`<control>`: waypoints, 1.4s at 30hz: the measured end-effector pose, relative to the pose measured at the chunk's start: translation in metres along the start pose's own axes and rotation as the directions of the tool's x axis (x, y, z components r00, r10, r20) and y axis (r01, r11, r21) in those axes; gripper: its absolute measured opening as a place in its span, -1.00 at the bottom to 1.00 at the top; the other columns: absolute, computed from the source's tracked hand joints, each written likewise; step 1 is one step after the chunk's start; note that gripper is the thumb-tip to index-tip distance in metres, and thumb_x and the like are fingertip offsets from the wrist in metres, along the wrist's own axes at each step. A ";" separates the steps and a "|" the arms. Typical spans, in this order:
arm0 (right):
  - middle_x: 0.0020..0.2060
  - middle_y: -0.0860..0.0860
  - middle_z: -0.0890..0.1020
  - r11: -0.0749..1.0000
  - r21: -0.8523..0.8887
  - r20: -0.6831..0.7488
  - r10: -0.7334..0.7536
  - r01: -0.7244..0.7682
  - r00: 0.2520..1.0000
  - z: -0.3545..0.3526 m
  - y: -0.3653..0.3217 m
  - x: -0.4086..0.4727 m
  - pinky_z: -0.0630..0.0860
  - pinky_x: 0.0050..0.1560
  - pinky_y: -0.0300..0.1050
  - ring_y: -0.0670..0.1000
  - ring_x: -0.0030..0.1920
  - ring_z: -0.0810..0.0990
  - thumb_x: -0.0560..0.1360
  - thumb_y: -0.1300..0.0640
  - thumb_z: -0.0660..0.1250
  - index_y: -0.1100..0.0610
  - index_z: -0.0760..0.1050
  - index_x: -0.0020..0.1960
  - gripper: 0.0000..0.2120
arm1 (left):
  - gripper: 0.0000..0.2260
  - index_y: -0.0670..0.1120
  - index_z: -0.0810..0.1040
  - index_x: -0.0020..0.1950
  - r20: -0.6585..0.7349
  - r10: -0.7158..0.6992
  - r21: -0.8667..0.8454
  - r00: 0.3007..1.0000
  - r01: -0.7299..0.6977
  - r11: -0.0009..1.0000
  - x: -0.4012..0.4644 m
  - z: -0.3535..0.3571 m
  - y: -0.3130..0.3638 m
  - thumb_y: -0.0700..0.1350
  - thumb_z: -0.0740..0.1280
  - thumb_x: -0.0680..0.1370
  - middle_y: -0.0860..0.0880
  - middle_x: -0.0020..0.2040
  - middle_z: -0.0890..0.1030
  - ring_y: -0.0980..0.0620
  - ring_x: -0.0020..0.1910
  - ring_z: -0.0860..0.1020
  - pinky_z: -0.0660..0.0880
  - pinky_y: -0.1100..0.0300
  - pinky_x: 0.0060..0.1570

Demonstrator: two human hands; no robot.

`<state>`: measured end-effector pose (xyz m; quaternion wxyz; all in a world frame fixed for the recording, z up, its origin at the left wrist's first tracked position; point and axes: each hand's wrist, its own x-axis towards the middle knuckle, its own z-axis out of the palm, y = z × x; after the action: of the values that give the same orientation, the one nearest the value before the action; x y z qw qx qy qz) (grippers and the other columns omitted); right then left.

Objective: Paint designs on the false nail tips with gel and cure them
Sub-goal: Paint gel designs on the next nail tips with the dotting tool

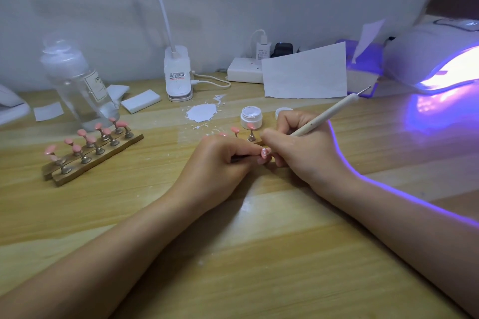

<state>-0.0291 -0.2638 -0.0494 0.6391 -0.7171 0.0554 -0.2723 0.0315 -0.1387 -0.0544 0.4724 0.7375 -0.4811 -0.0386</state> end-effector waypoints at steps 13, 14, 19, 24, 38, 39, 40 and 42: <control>-0.71 -0.03 0.38 0.999 0.037 -0.031 -0.001 0.002 1.000 0.000 -0.001 -0.001 0.31 -0.58 -0.40 -0.13 -0.63 0.47 0.35 0.42 0.29 0.15 0.23 -0.54 -0.60 | -0.91 -0.17 0.68 -0.13 -0.012 -0.004 0.020 1.000 0.005 1.000 0.000 0.000 -0.002 -0.28 0.37 0.46 0.10 -0.25 0.65 0.43 -0.24 0.49 0.37 0.49 -0.20; -0.71 -0.06 0.36 0.998 0.061 -0.054 0.003 0.000 0.999 0.000 -0.002 -0.001 0.32 -0.58 -0.40 -0.16 -0.64 0.46 0.37 0.39 0.30 0.15 0.22 -0.52 -0.61 | -0.91 -0.17 0.68 -0.12 -0.021 -0.014 0.017 1.000 0.015 1.000 0.000 0.000 -0.002 -0.28 0.38 0.45 0.06 -0.22 0.67 0.41 -0.23 0.50 0.39 0.47 -0.20; -0.68 -0.16 0.31 0.993 0.116 -0.221 0.025 0.001 0.975 -0.003 -0.005 0.001 0.51 -0.51 -0.28 -0.20 -0.62 0.37 0.49 0.14 0.31 0.10 0.35 -0.54 -0.57 | -0.92 -0.15 0.69 -0.12 -0.051 -0.052 -0.011 0.997 0.051 0.999 -0.002 0.001 -0.001 -0.24 0.40 0.45 0.08 -0.22 0.68 0.28 -0.20 0.57 0.49 0.27 -0.12; -0.65 -0.14 0.39 0.999 -0.019 -0.292 -0.049 0.046 0.955 -0.013 -0.011 0.018 0.38 -0.53 -0.35 -0.20 -0.60 0.35 0.49 0.14 0.34 0.04 0.36 -0.36 -0.72 | -0.90 -0.19 0.67 -0.14 -0.022 -0.053 -0.003 0.998 0.053 0.999 -0.002 0.001 -0.002 -0.20 0.37 0.47 -0.03 -0.30 0.63 0.16 -0.24 0.52 0.48 0.08 -0.10; -0.62 -0.09 0.40 0.791 -0.609 -0.101 -0.014 -0.051 0.995 0.007 0.005 0.089 0.28 -0.47 -0.23 -0.13 -0.51 0.36 0.33 0.16 0.36 0.08 0.28 -0.52 -0.67 | -0.91 -0.19 0.67 -0.13 -0.019 -0.079 -0.063 0.997 0.077 0.995 -0.003 0.001 -0.004 -0.21 0.37 0.48 -0.19 -0.22 0.64 0.08 -0.25 0.49 0.49 -0.10 -0.08; -0.61 -0.09 0.40 0.762 -0.646 -0.082 -0.013 -0.043 0.997 0.009 0.007 0.089 0.26 -0.47 -0.21 -0.12 -0.50 0.36 0.32 0.16 0.35 0.08 0.28 -0.52 -0.68 | -0.90 -0.20 0.66 -0.14 -0.013 -0.077 -0.066 0.997 0.076 0.995 -0.003 0.001 -0.004 -0.21 0.37 0.48 -0.24 -0.22 0.63 0.08 -0.25 0.47 0.49 -0.11 -0.09; -0.61 -0.08 0.40 0.741 -0.671 -0.070 -0.014 -0.037 0.997 0.009 0.008 0.089 0.25 -0.47 -0.20 -0.11 -0.49 0.36 0.32 0.16 0.34 0.08 0.28 -0.51 -0.69 | -0.90 -0.21 0.66 -0.14 -0.008 -0.077 -0.068 0.997 0.076 0.995 -0.003 0.001 -0.004 -0.21 0.36 0.48 -0.27 -0.21 0.61 0.08 -0.25 0.45 0.48 -0.12 -0.09; -0.60 -0.08 0.39 0.734 -0.678 -0.075 -0.031 -0.028 0.997 0.009 0.007 0.089 0.24 -0.46 -0.19 -0.10 -0.48 0.35 0.32 0.15 0.34 0.08 0.27 -0.51 -0.69 | -0.89 -0.21 0.66 -0.14 -0.003 -0.080 -0.068 0.997 0.080 0.994 -0.003 0.001 -0.004 -0.20 0.36 0.49 -0.29 -0.20 0.60 0.08 -0.25 0.44 0.49 -0.14 -0.08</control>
<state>0.0525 -0.2951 -0.0279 0.3308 -0.8890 0.1763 -0.2629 0.0325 -0.1371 -0.0592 0.4965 0.7398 -0.4483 -0.0719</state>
